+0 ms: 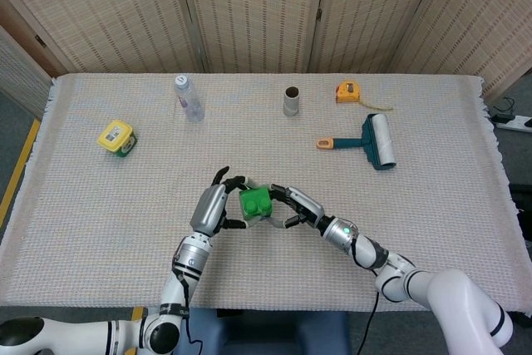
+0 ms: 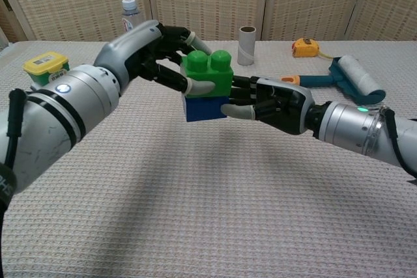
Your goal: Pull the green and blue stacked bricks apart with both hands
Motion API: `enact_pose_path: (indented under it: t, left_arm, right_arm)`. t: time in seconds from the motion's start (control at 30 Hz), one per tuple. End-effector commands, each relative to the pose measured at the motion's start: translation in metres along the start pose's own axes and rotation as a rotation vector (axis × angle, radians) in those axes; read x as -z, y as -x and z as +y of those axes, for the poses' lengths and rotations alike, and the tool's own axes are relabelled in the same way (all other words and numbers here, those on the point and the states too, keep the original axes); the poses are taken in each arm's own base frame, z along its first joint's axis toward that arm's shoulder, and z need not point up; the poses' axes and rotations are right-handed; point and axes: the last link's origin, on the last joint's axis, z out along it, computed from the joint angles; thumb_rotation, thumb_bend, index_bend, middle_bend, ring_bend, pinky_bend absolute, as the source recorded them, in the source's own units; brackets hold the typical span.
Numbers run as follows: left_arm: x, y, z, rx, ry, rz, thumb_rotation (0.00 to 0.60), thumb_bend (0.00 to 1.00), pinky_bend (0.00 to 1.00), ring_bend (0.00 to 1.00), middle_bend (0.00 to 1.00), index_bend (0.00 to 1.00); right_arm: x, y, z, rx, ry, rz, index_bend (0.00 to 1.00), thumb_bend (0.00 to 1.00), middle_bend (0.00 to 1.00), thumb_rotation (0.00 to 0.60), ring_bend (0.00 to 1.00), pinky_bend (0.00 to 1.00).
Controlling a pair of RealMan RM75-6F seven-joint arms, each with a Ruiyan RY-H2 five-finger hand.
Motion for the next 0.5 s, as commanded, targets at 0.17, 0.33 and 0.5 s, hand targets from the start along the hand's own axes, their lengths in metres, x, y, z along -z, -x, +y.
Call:
enact_pose_path:
  t: [0.17,0.33,0.5]
  left_arm:
    - [-0.002,-0.003,0.002,0.012,0.007,0.011,0.600,0.48,0.00,0.38,0.88,0.75]
    - [-0.004,-0.007,0.008,0.029,0.028,0.029,0.600,0.48,0.00,0.38,0.88,0.75]
    - [-0.004,-0.012,0.009,0.037,0.046,0.045,0.600,0.48,0.00,0.38,0.88,0.75]
  right_arm:
    - [0.001,0.000,0.004,0.020,0.017,0.018,0.80,0.46,0.47,0.600,0.33,0.00]
    - [0.005,-0.002,0.014,0.036,0.050,0.033,0.80,0.46,0.47,0.600,0.33,0.00]
    - [0.009,-0.006,0.014,0.043,0.054,0.031,0.80,0.46,0.47,0.600,0.33,0.00]
